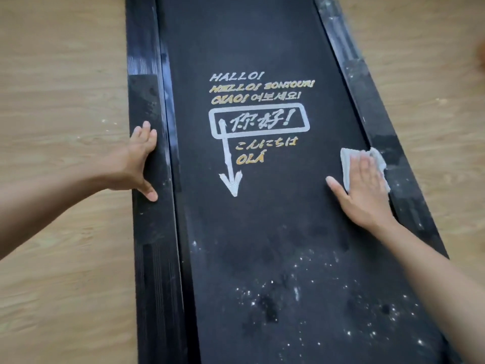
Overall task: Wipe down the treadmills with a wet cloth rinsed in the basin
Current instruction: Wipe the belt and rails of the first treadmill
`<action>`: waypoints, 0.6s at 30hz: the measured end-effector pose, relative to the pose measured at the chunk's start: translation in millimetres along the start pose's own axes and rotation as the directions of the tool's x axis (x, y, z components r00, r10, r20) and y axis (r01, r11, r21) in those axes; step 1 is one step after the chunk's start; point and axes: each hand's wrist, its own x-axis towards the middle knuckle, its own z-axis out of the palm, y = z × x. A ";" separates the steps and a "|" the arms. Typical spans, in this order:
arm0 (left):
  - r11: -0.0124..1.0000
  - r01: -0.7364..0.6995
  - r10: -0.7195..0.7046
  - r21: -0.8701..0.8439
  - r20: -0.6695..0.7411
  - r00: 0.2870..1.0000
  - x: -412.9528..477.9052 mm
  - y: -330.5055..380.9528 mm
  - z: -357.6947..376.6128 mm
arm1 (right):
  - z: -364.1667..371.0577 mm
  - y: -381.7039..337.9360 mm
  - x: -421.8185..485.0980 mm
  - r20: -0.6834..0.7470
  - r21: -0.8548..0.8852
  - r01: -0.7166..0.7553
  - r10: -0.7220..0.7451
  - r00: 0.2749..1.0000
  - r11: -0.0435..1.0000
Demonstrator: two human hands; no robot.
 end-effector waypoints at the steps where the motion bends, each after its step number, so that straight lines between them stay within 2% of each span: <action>1: 1.000 0.004 -0.004 -0.001 -0.002 1.000 -0.9 0.3 0.6 | 3.4 -12.5 -2.1 0.000 0.039 -0.051 0.051 0.999 0.998; 3: 1.000 0.015 -0.015 0.017 -0.002 1.000 -1.1 0.4 2.1 | 15.1 -53.6 -6.6 0.023 0.107 -0.130 0.128 0.992 0.986; 4: 0.999 0.014 -0.014 0.030 -0.001 1.000 -0.4 2.6 1.0 | 21.1 -78.2 -9.1 0.024 0.102 -0.097 0.095 0.995 0.990; 6: 1.000 0.005 -0.005 0.031 -0.001 1.000 0.2 3.8 -0.7 | 41.8 -146.5 -18.4 0.029 0.052 0.139 -0.140 0.990 0.989; 7: 1.000 0.003 -0.003 0.026 -0.001 1.000 -0.5 4.7 -0.5 | 53.1 -185.1 -24.7 0.034 0.030 0.287 -0.288 0.957 0.957; 9: 0.999 0.013 -0.013 0.038 -0.001 1.000 -1.3 7.8 -0.8 | 73.0 -252.0 -44.8 0.080 -0.008 0.528 -0.526 0.847 0.849; 10: 0.999 0.019 -0.019 0.050 0.002 1.000 -0.8 9.8 -2.3 | 79.9 -270.6 -57.8 0.110 -0.022 0.604 -0.599 0.793 0.797; 12: 0.998 0.023 -0.024 0.061 0.014 1.000 -0.1 12.4 -3.7 | 86.5 -267.6 -81.2 0.148 -0.066 0.692 -0.679 0.719 0.718; 15: 1.000 0.022 -0.022 0.000 0.006 1.000 0.4 9.5 -0.5 | 84.6 -206.9 -94.5 0.128 -0.110 0.753 -0.743 0.658 0.648; 16: 1.000 0.016 -0.016 -0.027 0.000 1.000 0.2 7.1 1.2 | 77.9 -182.8 -92.0 0.116 -0.113 0.736 -0.727 0.677 0.668; 18: 0.999 0.010 -0.010 -0.050 -0.011 1.000 1.5 5.6 4.2 | 60.4 -126.2 -75.2 0.092 -0.115 0.609 -0.601 0.794 0.785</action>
